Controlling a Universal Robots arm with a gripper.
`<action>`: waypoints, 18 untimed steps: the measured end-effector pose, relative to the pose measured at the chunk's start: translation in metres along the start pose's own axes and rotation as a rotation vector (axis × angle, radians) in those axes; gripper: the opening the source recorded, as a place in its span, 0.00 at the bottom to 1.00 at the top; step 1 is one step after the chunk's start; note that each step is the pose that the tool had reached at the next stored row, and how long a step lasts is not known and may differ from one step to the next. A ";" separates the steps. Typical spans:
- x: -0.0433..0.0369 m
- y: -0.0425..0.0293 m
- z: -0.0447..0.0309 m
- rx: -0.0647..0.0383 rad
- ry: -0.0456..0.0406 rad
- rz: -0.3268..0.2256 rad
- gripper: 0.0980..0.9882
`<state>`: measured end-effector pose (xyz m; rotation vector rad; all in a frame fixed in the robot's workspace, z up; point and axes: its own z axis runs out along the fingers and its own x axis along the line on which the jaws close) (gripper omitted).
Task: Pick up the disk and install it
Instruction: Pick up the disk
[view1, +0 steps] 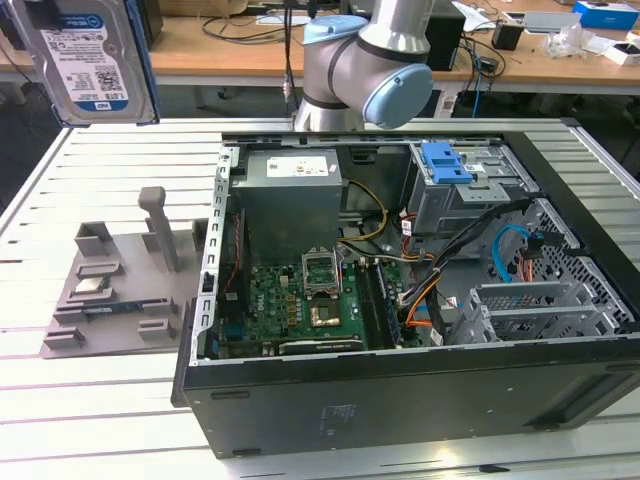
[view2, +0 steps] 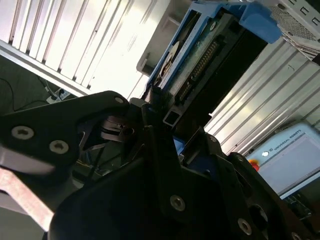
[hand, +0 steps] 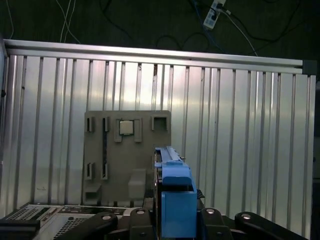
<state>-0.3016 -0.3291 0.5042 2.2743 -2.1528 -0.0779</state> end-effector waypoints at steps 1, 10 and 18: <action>0.0003 -0.0046 -0.0002 0.000 0.0000 0.000 0.30; 0.0032 -0.0580 -0.0024 0.000 0.0000 0.000 0.30; 0.0054 -0.1045 -0.0044 -0.001 0.0000 0.000 0.30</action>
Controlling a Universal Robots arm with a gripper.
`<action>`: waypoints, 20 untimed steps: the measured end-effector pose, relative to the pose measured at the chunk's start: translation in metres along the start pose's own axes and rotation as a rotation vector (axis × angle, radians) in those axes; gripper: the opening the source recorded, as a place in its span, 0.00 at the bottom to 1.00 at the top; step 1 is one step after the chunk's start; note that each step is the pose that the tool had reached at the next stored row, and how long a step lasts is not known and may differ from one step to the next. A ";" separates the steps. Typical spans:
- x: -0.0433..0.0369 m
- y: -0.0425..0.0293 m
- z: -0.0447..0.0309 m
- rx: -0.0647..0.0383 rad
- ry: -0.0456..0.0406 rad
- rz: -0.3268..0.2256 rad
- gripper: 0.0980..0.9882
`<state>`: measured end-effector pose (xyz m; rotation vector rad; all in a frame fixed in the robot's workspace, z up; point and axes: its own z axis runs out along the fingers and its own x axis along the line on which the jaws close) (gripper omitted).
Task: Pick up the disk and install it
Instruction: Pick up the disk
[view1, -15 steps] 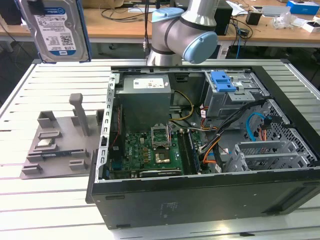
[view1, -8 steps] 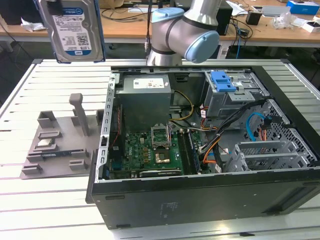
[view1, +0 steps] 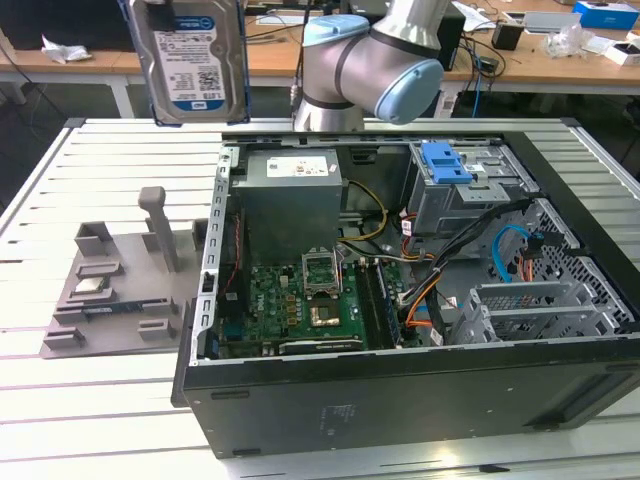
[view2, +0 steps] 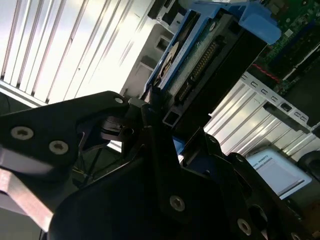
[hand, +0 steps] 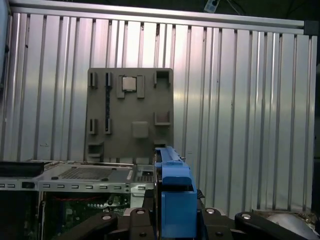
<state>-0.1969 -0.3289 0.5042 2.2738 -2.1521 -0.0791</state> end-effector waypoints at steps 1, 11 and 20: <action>0.0002 -0.0043 -0.0002 0.000 0.0000 0.000 0.30; 0.0033 -0.0650 -0.0028 -0.004 -0.0003 0.000 0.30; 0.0063 -0.1218 -0.0052 -0.010 -0.0005 0.000 0.30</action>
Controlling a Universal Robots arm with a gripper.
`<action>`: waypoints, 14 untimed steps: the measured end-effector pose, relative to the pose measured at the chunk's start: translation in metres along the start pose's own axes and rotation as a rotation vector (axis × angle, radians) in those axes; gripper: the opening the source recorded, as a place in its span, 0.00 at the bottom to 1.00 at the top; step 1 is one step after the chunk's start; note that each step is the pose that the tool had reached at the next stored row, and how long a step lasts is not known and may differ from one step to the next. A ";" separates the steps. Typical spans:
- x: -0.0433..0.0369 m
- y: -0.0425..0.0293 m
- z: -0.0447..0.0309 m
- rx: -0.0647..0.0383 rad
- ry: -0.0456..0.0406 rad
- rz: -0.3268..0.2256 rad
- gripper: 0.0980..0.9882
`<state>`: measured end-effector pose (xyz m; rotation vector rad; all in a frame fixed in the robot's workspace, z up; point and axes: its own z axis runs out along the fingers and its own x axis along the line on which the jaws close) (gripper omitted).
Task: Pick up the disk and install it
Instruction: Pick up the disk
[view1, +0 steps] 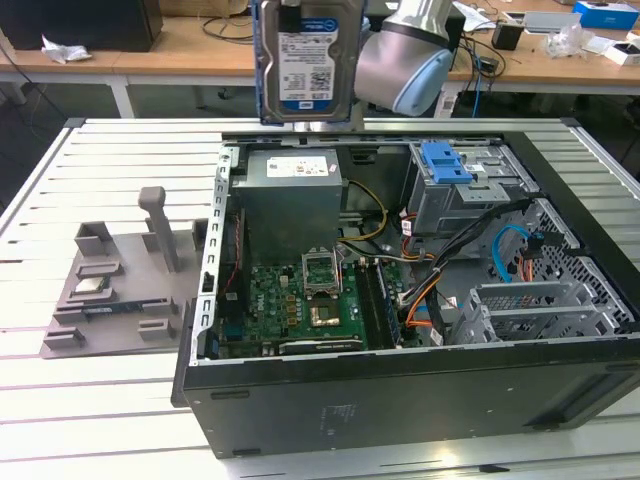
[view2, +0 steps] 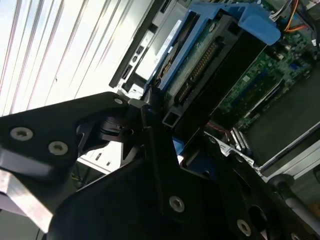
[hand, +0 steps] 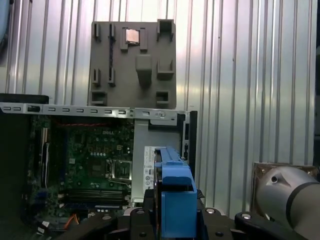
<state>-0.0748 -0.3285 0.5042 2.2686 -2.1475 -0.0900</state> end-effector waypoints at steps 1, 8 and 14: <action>0.0003 -0.0045 -0.0002 0.000 -0.0001 0.000 0.30; 0.0032 -0.0582 -0.0029 -0.005 -0.0004 0.000 0.30; 0.0109 -0.0723 -0.0038 -0.006 -0.0003 0.000 0.30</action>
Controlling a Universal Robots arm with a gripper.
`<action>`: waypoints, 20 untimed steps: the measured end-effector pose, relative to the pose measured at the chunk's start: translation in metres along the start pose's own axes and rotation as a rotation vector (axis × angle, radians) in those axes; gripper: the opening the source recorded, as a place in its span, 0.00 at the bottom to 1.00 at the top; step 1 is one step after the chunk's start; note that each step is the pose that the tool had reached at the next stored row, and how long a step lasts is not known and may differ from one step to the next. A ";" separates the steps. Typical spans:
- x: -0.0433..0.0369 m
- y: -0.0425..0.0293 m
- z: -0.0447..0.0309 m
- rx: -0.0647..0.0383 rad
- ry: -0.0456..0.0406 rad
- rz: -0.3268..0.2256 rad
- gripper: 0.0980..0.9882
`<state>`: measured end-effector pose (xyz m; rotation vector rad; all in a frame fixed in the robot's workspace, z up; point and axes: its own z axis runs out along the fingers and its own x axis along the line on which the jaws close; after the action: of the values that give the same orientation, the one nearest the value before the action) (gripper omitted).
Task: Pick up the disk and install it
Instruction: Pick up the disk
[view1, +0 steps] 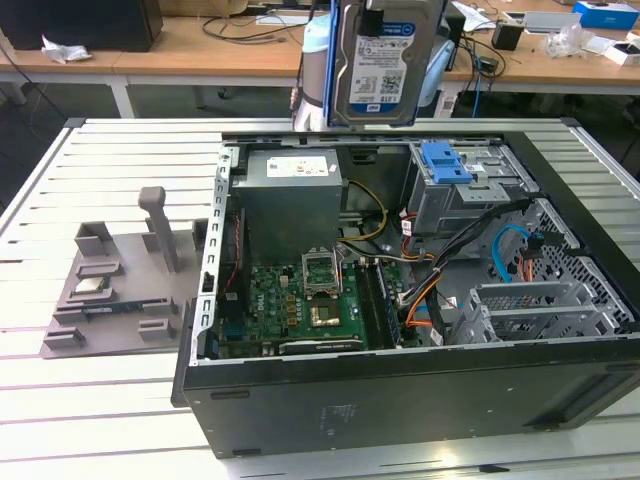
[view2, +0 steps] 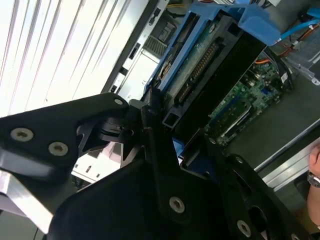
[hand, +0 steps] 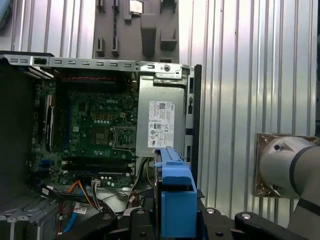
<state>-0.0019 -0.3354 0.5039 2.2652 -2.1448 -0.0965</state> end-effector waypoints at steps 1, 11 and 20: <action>0.0043 -0.0003 -0.0001 0.000 -0.0001 0.000 0.30; 0.0288 -0.0009 -0.0008 0.000 -0.0001 0.000 0.30; 0.0565 -0.0007 -0.0015 0.000 -0.0002 0.000 0.30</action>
<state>0.0019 -0.3919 0.5037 2.2650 -2.1452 -0.0967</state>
